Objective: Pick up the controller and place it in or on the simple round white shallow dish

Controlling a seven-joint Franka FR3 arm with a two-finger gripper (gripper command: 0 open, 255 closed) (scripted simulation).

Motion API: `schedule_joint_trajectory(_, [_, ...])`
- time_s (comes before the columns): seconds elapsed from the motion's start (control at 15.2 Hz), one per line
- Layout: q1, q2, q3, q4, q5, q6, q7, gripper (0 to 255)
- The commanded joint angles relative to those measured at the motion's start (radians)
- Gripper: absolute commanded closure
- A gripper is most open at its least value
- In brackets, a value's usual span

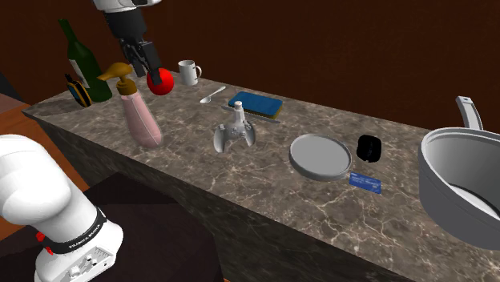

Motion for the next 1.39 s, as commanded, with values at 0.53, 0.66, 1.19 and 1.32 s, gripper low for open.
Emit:
schedule_joint_trajectory(0.53, [-0.088, 0.222, -0.062, -0.003, -0.018, 0.211, 0.084, 0])
schedule_joint_trajectory(0.66, [-0.108, 0.282, -0.079, 0.006, -0.02, 0.26, 0.103, 0])
schedule_joint_trajectory(1.19, [-0.177, 0.532, -0.152, 0.073, -0.008, 0.428, 0.17, 0])
schedule_joint_trajectory(1.32, [-0.187, 0.574, -0.164, 0.089, -0.002, 0.452, 0.178, 0])
